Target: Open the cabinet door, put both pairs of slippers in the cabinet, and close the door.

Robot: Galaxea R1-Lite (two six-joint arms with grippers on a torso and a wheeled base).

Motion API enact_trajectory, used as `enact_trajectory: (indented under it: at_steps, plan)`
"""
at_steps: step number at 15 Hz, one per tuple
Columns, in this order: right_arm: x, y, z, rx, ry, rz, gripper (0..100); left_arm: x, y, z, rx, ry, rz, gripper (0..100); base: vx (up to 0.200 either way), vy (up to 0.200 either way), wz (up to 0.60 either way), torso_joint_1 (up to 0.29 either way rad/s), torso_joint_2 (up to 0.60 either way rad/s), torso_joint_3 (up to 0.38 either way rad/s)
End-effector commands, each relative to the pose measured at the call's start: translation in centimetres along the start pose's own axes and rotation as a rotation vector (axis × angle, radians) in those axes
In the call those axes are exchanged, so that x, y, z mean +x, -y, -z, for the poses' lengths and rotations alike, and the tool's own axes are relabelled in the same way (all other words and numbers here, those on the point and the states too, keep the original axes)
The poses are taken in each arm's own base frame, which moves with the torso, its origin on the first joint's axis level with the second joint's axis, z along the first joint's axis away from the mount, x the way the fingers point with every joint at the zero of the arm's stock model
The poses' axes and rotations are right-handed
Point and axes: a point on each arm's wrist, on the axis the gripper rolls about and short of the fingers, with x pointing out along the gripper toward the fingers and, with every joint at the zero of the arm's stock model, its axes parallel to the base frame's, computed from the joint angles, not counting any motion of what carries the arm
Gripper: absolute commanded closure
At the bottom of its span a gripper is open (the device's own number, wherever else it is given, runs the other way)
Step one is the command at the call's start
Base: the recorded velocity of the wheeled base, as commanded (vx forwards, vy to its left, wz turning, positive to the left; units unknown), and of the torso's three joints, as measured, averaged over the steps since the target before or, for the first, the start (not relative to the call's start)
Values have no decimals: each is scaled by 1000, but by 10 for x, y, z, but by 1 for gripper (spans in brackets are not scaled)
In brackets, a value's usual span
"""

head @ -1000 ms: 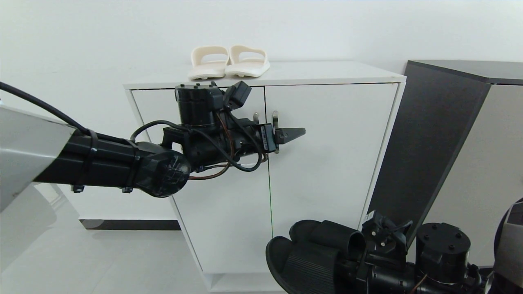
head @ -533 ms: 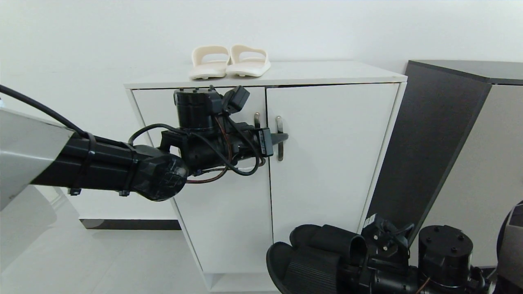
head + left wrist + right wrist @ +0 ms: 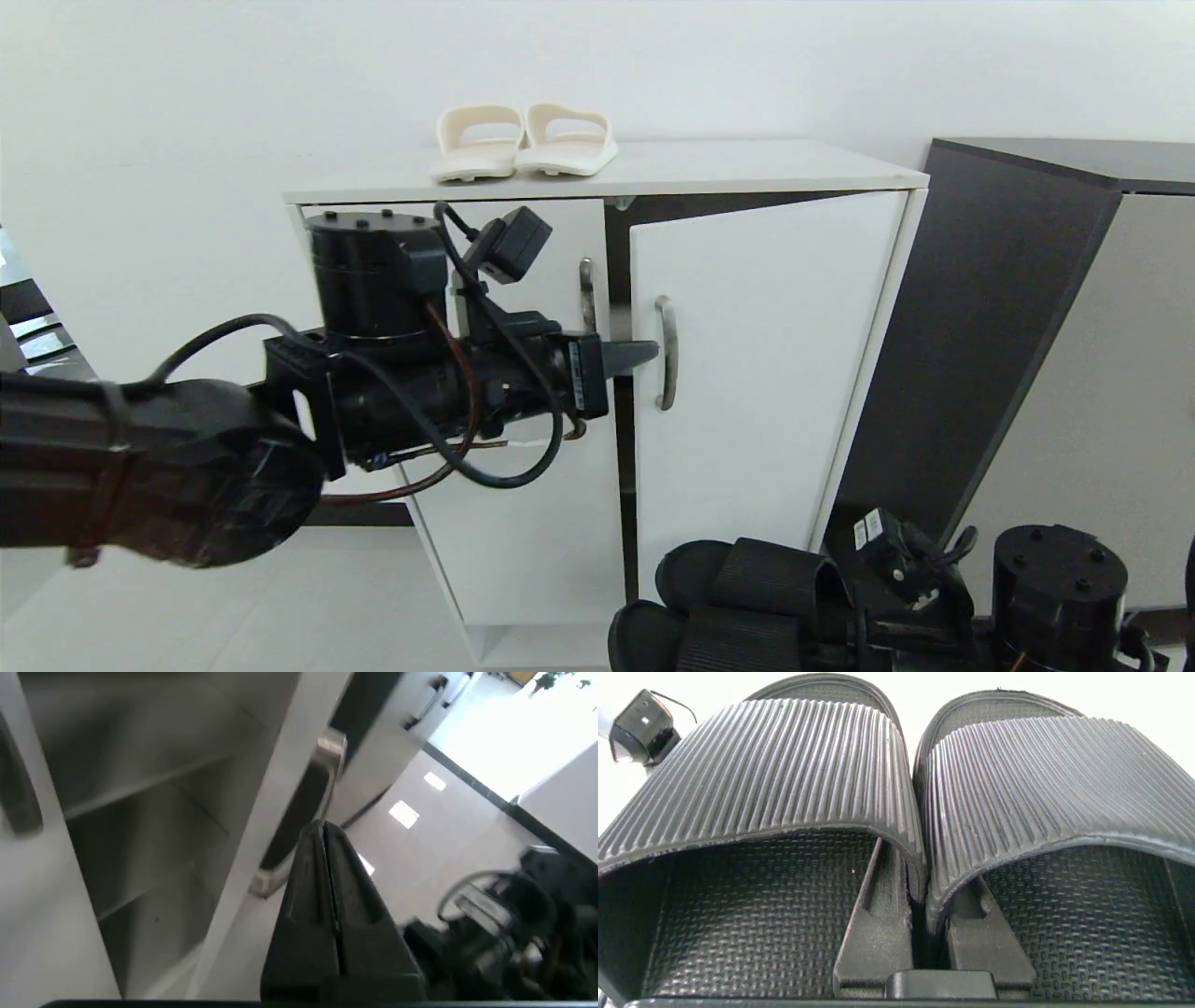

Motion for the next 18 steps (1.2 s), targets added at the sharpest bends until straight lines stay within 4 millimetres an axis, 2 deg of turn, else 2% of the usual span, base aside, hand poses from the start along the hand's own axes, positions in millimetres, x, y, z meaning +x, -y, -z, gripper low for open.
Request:
enact_trajectory:
  at_steps: [1,3,4,6,7,8,10,13,18]
  plan:
    - [-3,-2,-1,-10,4,-4,100,-49,33,2,23,28,54,100,0,0,0,0,0,0]
    - [-4,-3,1,-28,-9,-25,100,-62,36,2,25,46,48,100,0,0,0,0,0,0]
    - [-5,-4,2,-36,-16,-47,100,-64,26,-2,22,61,8,100,0,0,0,0,0,0]
    - [-6,-5,3,-40,-19,-48,100,-50,-3,-11,5,71,-71,100,0,0,0,0,0,0]
    - [-6,-5,3,-38,-19,-48,100,-46,-9,-12,3,76,-81,100,0,0,0,0,0,0]
    - [-6,-5,2,-40,-16,-48,100,-24,-29,-15,13,110,-95,100,0,0,0,0,0,0]
    - [-6,-5,2,-40,-16,-47,100,1,-46,-17,13,183,-81,100,0,0,0,0,0,0]
    - [-6,-4,2,-39,-16,-42,100,18,-53,-17,10,196,-63,100,0,0,0,0,0,0]
    - [-4,-7,1,-45,-14,-55,100,27,-41,-15,13,187,-22,100,0,0,0,0,0,0]
